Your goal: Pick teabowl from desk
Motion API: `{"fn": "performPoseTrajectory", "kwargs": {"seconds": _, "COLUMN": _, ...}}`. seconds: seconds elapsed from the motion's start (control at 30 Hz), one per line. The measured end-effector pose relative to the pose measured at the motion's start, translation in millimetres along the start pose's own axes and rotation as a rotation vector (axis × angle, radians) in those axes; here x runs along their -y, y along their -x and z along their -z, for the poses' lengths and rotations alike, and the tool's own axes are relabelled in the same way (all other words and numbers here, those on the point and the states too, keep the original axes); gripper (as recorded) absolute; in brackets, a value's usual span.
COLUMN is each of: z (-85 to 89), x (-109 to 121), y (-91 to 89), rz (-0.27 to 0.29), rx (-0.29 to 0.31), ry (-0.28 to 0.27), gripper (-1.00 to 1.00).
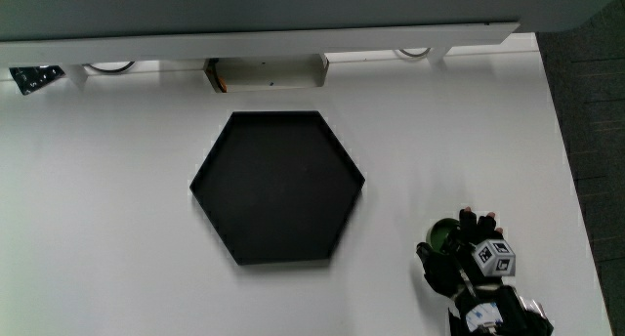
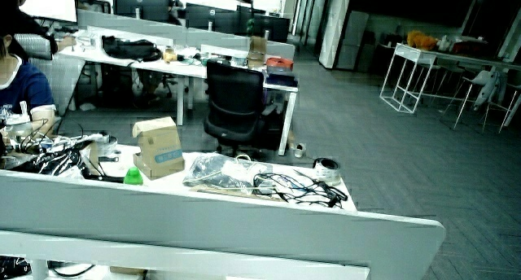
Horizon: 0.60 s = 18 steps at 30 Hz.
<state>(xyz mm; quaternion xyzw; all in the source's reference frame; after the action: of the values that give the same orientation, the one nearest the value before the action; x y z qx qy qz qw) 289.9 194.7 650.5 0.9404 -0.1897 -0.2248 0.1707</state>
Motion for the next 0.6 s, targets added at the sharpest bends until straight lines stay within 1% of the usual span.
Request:
{"fn": "performPoseTrajectory", "kwargs": {"seconds": 0.27, "z": -2.9, "x": -28.8, "y": -5.6, "rz": -0.008, "rx": -0.889, "ry": 0.458, "gripper": 0.0}}
{"fn": "performPoseTrajectory", "kwargs": {"seconds": 0.4, "z": 44.7, "x": -47.5, "y": -7.1, "rz": 0.058, "rx": -0.779, "ry": 0.418, "gripper": 0.0}}
{"fn": "performPoseTrajectory", "kwargs": {"seconds": 0.5, "z": 51.3, "x": -61.3, "y": -6.6, "rz": 0.05, "rx": -0.804, "ry": 0.496, "gripper": 0.0}}
{"fn": "performPoseTrajectory", "kwargs": {"seconds": 0.6, "z": 45.5, "x": -74.4, "y": -4.9, "rz": 0.047, "rx": -0.816, "ry": 0.525, "gripper": 0.0}}
